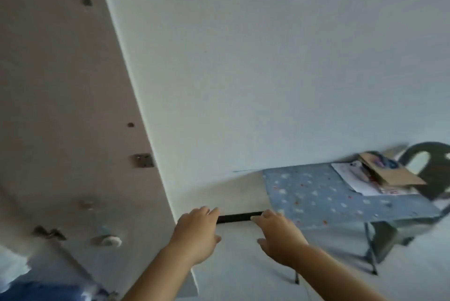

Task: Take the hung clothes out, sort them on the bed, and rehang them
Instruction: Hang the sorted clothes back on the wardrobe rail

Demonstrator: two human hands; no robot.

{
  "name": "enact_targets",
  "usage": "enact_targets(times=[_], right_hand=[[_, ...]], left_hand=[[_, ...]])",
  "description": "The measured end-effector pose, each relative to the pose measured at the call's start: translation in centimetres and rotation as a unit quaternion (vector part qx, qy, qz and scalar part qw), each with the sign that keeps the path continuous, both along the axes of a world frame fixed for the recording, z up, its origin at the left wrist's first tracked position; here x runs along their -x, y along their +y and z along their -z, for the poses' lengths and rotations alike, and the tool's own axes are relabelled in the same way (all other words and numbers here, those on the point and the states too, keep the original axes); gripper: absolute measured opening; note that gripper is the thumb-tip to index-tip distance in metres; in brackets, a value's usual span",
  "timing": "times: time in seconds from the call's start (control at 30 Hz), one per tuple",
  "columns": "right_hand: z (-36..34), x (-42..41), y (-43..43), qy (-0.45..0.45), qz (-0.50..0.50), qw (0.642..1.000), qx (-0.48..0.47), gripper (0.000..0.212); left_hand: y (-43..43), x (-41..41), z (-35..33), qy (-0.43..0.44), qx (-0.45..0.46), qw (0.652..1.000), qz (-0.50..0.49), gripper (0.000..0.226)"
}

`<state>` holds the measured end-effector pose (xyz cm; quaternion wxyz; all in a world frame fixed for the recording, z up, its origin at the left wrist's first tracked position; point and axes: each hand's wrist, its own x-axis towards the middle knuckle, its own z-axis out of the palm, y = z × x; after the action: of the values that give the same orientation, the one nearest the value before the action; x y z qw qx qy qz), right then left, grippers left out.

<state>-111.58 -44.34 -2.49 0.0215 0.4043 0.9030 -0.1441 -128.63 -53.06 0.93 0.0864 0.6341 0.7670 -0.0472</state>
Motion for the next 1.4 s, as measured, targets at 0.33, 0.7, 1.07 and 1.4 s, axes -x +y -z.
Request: enact_targets(times=[0.33,0.7,1.07,1.4], right_hand=[[-0.3,-38.2,3.2,-0.006,0.322,0.947,-0.005,0.044],[-0.9,-68.8,-8.4,0.011,0.631,0.776,0.002,0.042],[4.0,-85.8,-11.6,-0.005,0.768,0.640,0.025,0.042],[6.5,-100.3,-4.2,0.014,0.776,0.624,0.085,0.049]], left_hand=[[15.5,-37.0,1.2,-0.017,0.038,0.953,0.300,0.060],[14.5,-73.7,1.4,-0.021,0.053,0.802,0.594,0.060],[14.5,-97.8,6.3,-0.015,0.103,0.687,0.719,0.052],[22.9,-112.8,8.9,0.013,0.143,0.675,0.724,0.050]])
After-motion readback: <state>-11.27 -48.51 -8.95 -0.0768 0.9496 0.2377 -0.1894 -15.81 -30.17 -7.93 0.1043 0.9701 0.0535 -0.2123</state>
